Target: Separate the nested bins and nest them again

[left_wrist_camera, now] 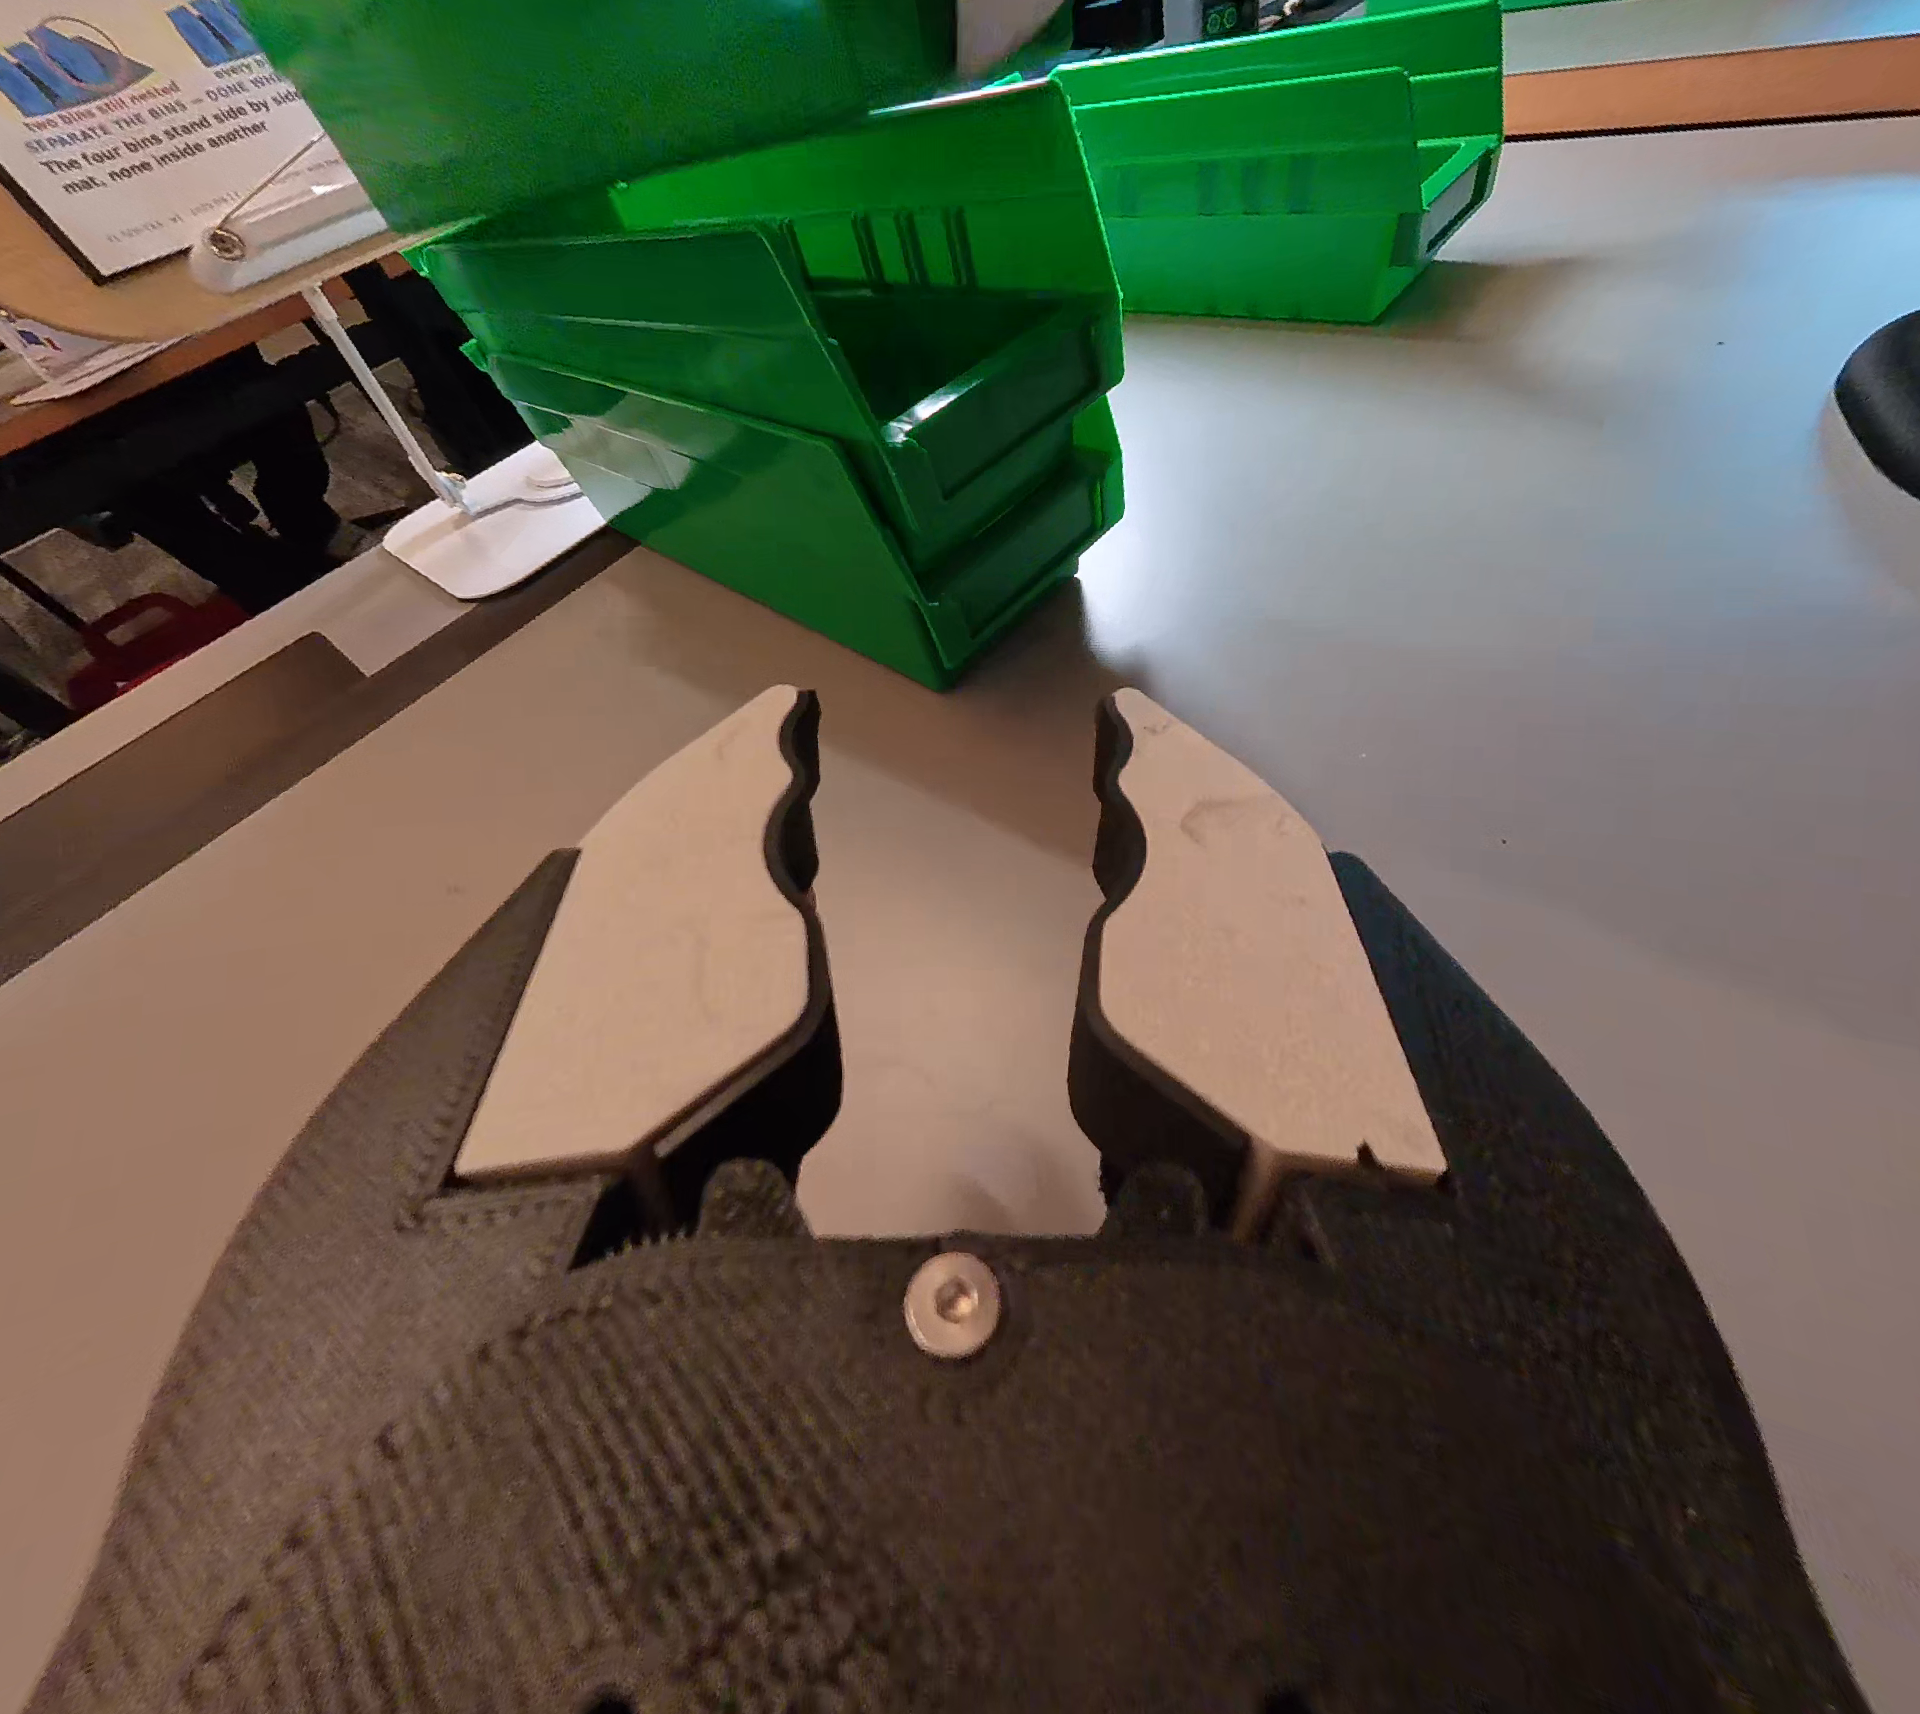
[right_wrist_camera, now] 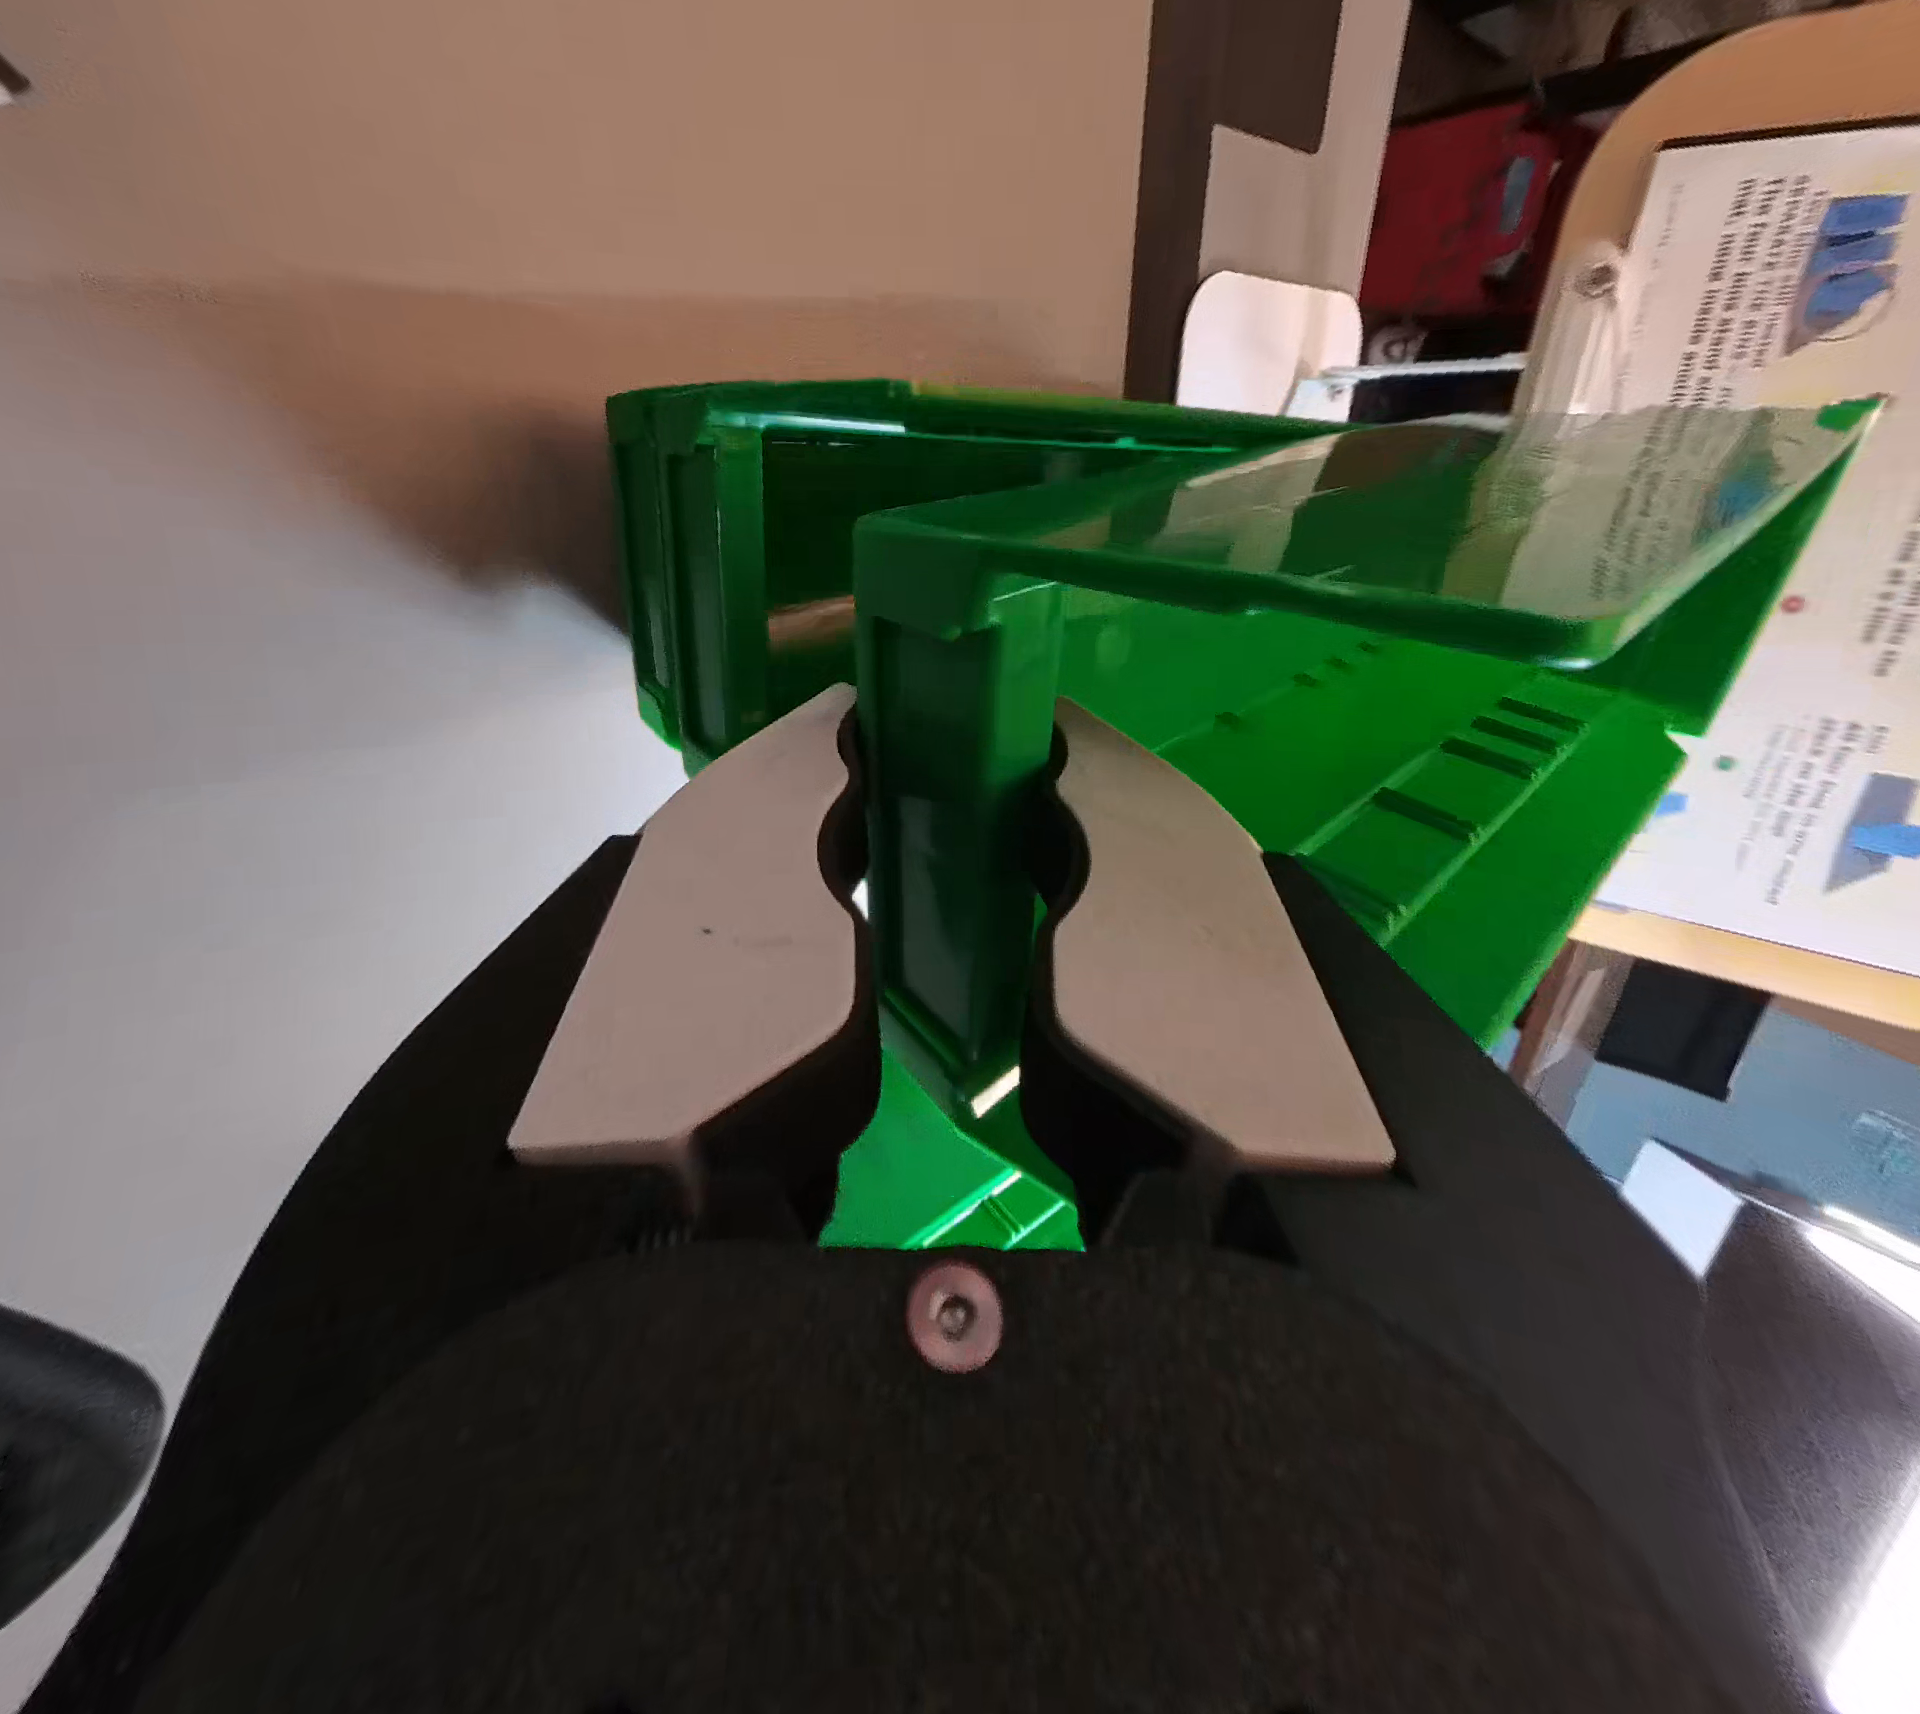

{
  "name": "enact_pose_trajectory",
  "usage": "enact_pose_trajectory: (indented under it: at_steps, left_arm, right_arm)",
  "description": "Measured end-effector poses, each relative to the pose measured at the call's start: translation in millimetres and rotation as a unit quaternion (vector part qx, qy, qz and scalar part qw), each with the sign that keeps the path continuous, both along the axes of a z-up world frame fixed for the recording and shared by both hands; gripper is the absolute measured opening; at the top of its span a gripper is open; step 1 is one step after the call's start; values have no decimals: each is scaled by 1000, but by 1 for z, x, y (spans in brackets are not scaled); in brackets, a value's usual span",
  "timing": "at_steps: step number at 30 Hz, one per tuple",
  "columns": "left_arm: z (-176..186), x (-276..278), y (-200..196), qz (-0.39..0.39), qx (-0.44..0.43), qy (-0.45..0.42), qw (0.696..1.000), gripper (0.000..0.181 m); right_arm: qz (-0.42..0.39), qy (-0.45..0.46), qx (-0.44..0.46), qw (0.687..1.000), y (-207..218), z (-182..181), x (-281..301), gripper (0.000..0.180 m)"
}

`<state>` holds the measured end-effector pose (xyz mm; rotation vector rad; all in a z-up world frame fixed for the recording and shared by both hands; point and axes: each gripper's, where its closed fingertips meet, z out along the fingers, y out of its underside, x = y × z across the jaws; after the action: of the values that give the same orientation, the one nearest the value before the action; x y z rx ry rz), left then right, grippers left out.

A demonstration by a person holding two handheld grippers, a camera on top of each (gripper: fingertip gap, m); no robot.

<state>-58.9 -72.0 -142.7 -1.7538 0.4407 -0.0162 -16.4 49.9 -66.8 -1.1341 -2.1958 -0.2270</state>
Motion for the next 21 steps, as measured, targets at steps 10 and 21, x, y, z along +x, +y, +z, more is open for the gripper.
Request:
enact_pose_trajectory:
  at_steps: [10,21]
  left_arm:
    - [-5,5,1,-6,-4,14,1000,51]
    - [-4,3,0,-3,-3,5,1000,51]
  right_arm:
    - [-9,-42,19,999,4,-51,-14,30]
    - [9,50,-26,998,-13,-8,0,50]
